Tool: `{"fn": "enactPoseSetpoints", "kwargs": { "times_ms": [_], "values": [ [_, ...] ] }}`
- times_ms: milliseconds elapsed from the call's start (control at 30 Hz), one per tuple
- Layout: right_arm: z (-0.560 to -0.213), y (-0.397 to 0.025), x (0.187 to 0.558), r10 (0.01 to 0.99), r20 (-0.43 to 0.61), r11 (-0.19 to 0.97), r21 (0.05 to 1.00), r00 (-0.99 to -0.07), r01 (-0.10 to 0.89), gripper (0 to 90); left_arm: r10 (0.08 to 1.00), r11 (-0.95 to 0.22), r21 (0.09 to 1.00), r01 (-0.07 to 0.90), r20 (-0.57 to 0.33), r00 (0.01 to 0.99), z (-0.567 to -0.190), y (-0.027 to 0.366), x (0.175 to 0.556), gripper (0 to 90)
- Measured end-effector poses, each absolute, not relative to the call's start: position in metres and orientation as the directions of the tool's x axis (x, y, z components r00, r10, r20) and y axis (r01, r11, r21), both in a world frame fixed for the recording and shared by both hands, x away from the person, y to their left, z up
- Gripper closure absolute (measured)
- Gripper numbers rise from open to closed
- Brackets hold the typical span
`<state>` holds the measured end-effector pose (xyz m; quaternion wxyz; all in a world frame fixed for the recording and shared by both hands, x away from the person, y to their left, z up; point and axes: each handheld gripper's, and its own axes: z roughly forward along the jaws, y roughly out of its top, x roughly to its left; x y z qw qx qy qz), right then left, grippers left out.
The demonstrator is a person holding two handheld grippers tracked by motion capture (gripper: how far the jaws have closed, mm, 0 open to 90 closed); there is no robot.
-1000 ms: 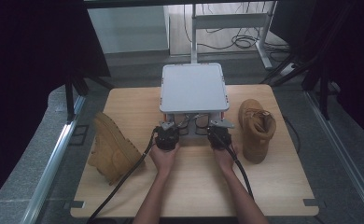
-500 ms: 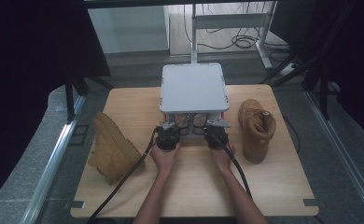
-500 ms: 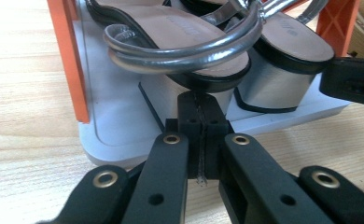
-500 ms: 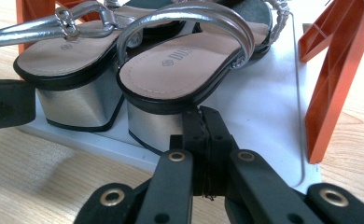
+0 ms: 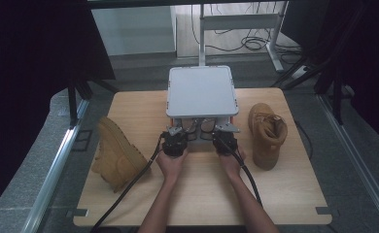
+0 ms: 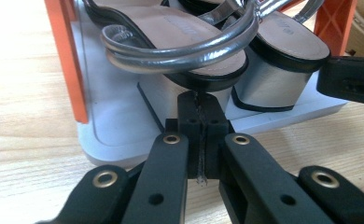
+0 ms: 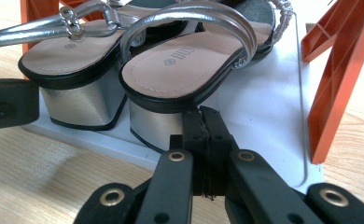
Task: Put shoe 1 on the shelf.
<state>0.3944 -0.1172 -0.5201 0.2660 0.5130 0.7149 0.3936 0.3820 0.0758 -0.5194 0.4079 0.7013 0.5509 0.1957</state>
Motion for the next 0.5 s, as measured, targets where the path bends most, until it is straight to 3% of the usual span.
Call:
{"fn": "enactPoseSetpoints", "kwargs": {
  "times_ms": [300,500],
  "values": [
    [-0.509,-0.126,0.379,0.936,0.041,0.151,0.851,-0.350,0.503,89.6,0.916,-0.078,0.814,0.575,-0.169,0.364,-0.501,0.086,0.364,88.5],
    [-0.498,-0.136,0.360,0.923,0.059,0.146,0.861,-0.381,0.487,89.3,0.880,-0.073,0.808,0.584,-0.223,0.419,-0.493,0.096,0.349,87.5]
  ]
}}
